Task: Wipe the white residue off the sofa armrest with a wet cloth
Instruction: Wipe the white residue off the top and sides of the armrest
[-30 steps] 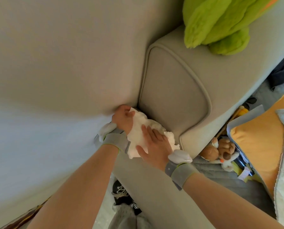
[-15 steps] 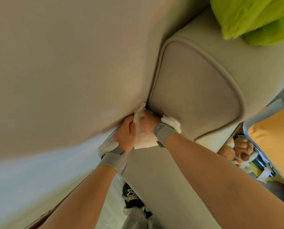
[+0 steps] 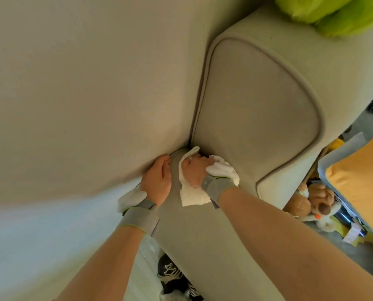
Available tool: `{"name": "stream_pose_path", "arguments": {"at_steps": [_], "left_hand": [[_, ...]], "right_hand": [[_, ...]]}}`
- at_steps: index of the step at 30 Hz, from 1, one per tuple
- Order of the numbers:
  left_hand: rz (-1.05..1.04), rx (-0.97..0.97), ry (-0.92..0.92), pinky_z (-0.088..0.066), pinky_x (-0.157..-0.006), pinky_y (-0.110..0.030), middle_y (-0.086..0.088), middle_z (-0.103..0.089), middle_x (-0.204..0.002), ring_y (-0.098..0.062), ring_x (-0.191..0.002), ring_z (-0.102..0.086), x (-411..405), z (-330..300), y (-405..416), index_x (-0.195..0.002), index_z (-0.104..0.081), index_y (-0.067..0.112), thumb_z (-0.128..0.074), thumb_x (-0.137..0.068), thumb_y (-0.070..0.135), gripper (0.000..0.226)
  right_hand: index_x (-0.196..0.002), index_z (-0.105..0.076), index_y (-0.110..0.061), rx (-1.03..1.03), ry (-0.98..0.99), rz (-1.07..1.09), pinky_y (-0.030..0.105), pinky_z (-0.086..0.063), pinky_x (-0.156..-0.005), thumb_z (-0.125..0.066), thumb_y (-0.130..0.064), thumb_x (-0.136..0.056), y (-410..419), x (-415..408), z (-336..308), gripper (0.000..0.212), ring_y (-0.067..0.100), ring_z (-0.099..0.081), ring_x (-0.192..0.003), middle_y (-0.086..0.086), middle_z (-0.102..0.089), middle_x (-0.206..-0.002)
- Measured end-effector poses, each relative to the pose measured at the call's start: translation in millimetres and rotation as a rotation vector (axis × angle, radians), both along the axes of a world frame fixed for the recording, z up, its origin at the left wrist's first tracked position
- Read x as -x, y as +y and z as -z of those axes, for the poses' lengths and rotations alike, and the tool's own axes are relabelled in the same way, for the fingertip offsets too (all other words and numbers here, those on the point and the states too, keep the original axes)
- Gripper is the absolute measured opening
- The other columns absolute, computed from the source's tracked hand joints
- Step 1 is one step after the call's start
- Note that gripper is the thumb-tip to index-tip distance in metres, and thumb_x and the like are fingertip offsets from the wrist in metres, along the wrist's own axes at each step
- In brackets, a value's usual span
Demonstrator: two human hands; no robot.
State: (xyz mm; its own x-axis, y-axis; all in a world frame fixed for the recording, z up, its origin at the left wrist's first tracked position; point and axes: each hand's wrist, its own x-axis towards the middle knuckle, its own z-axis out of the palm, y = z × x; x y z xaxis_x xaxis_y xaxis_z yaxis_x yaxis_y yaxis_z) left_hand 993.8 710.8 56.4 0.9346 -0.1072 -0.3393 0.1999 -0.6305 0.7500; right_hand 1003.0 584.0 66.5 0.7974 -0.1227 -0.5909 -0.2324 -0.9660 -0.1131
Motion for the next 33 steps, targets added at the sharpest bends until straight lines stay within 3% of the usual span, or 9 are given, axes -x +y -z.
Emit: {"name": "stream_pose_path", "arguments": {"at_steps": [4,8,11,16,20,23,27,30,33], "left_hand": [[-0.030,0.022,0.024,-0.028,-0.093,-0.012,-0.003,-0.055,-0.134,-0.021,-0.126,-0.048,-1.5,-3.5,-2.9,-0.132,-0.048,0.012,-0.036,-0.099,0.013,0.036],[0.004,-0.011,0.048,-0.034,-0.103,-0.027,-0.004,-0.050,-0.139,-0.026,-0.127,-0.047,5.3,-8.4,-7.7,-0.138,-0.040,0.014,-0.037,-0.098,0.014,0.040],[0.068,-0.129,0.046,-0.038,-0.102,-0.033,-0.009,-0.046,-0.142,-0.031,-0.125,-0.048,12.6,-16.0,-10.3,-0.143,-0.032,0.016,-0.038,-0.097,0.015,0.047],[0.068,-0.170,-0.009,-0.029,-0.111,-0.033,-0.012,-0.039,-0.146,-0.028,-0.134,-0.036,28.0,-21.1,-20.2,-0.142,-0.032,0.008,-0.044,-0.093,0.009,0.051],[0.149,-0.279,-0.024,-0.018,-0.117,-0.034,-0.010,-0.029,-0.151,-0.025,-0.142,-0.022,34.4,-10.2,-20.1,-0.143,-0.031,0.008,-0.049,-0.091,0.014,0.056],[0.167,-0.307,-0.029,-0.019,-0.116,-0.033,-0.004,-0.027,-0.153,-0.022,-0.142,-0.022,34.5,-5.1,-14.3,-0.144,-0.030,0.013,-0.054,-0.090,0.021,0.060],[0.147,-0.258,0.016,-0.024,-0.112,-0.033,-0.003,-0.032,-0.150,-0.023,-0.138,-0.028,28.8,-3.4,-4.9,-0.143,-0.032,0.017,-0.061,-0.087,0.025,0.063],[0.143,-0.244,0.014,-0.027,-0.110,-0.034,-0.004,-0.035,-0.147,-0.024,-0.137,-0.030,26.1,-4.0,-2.7,-0.141,-0.035,0.017,-0.064,-0.085,0.024,0.064],[0.145,-0.234,-0.008,-0.026,-0.109,-0.031,-0.004,-0.038,-0.145,-0.024,-0.135,-0.031,26.5,-3.3,-4.4,-0.139,-0.037,0.016,-0.064,-0.084,0.023,0.062]], "right_hand": [[-0.132,-0.038,0.002,0.098,0.019,-0.133,0.045,-0.035,-0.096,-0.027,-0.016,-0.094,-17.4,28.7,-5.2,0.044,0.037,-0.051,-0.117,0.017,-0.051,-0.131],[-0.116,-0.052,-0.002,0.212,0.007,-0.194,0.034,-0.037,-0.084,-0.027,-0.019,-0.095,-39.9,71.8,-14.8,0.037,0.030,-0.061,-0.104,0.010,-0.065,-0.111],[-0.114,-0.050,-0.006,0.214,-0.026,-0.122,0.032,-0.038,-0.075,-0.030,-0.020,-0.096,-57.7,99.3,-19.8,0.031,0.031,-0.064,-0.097,0.008,-0.068,-0.104],[-0.115,-0.045,-0.009,0.150,-0.065,-0.016,0.033,-0.041,-0.072,-0.032,-0.020,-0.097,-73.5,120.8,-38.2,0.025,0.031,-0.063,-0.099,0.009,-0.066,-0.107],[-0.106,-0.049,-0.007,0.089,-0.317,0.128,0.034,-0.043,-0.076,-0.034,-0.015,-0.095,-61.2,114.2,-42.4,0.020,0.031,-0.065,-0.085,0.009,-0.069,-0.091],[-0.085,-0.058,-0.005,0.011,-0.610,0.213,0.033,-0.048,-0.057,-0.039,-0.020,-0.086,-38.5,91.1,-36.7,0.024,0.032,-0.063,-0.052,0.010,-0.065,-0.060],[-0.116,-0.047,-0.014,-0.234,-0.441,0.349,0.042,-0.044,-0.079,-0.027,-0.036,-0.100,-22.9,50.0,-30.2,0.034,0.039,-0.059,-0.094,0.016,-0.063,-0.104],[-0.120,-0.042,-0.015,-0.162,-0.409,0.273,0.045,-0.042,-0.087,-0.029,-0.038,-0.099,-13.9,43.9,-25.1,0.034,0.040,-0.055,-0.102,0.019,-0.059,-0.109],[-0.126,-0.034,-0.018,-0.190,-0.359,0.152,0.041,-0.043,-0.080,-0.034,-0.036,-0.096,-14.1,52.9,-17.3,0.035,0.038,-0.059,-0.097,0.015,-0.065,-0.104]]}}
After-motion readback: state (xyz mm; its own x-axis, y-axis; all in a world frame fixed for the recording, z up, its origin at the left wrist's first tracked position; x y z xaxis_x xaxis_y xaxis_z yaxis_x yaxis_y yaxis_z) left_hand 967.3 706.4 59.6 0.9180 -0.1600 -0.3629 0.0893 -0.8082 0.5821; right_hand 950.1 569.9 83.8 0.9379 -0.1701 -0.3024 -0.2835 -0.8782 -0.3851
